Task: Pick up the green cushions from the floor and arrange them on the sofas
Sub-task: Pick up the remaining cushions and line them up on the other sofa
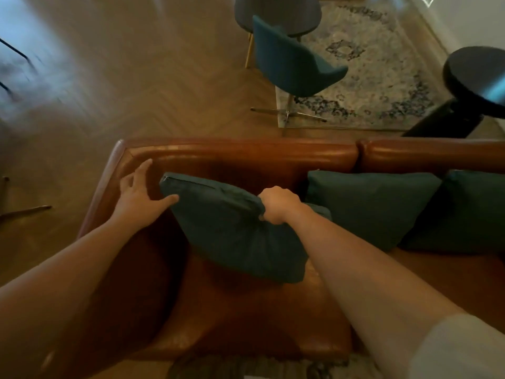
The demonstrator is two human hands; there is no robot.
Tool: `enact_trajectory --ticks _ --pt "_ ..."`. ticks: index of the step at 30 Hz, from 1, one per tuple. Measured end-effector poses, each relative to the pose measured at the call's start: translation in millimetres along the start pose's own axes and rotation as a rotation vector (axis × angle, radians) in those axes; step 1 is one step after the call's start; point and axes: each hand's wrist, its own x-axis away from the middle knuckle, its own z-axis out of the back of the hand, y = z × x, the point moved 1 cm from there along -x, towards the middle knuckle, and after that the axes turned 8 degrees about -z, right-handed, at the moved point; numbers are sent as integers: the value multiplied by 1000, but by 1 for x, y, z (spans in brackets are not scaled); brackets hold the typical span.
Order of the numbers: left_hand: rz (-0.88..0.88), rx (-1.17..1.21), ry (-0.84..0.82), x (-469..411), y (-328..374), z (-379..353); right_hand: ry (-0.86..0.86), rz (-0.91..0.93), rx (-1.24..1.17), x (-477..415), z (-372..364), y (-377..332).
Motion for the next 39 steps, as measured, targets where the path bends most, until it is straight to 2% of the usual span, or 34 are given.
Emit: enact_trajectory --ticks 5,7,11,13,15,17,20,22,24,26,27,31,36,37,39 --pt "143 269 -157 -65 -33 -20 -100 88 24 -64 10 -4" --pt "182 402 -133 -92 -49 -37 -105 102 45 -94 8 -7" --pt "238 397 18 -137 -70 -78 -84 48 58 -150 -16 -5" --pt "295 514 93 -145 -76 -97 85 1 99 -162 -29 0" --pt "352 692 92 -154 -84 -115 306 -81 101 -170 -43 5" --pt "337 800 53 -155 -89 -126 515 -124 29 -166 -57 16" --pt "307 868 40 -150 -89 -139 864 -144 -257 -145 -79 38" --pt "304 888 65 -150 -87 -144 952 -282 -512 -137 -95 51" --pt "301 892 92 -154 -83 -145 862 -409 -826 -138 -107 56" --pt "291 854 99 -161 -80 -145 661 -435 -1158 -143 -108 50" --pt "282 839 100 -163 -78 -144 606 -435 -1236 -144 -106 47" --pt "299 800 131 -168 -81 -143 563 -467 -1243 -144 -101 39" --pt "366 760 80 -168 -89 -138 448 -449 -1236 -149 -102 35" --pt "353 711 109 -166 -84 -137 458 -454 -1200 -150 -99 35" --pt "267 457 264 -161 -74 -131 587 -473 -946 -143 -96 30"
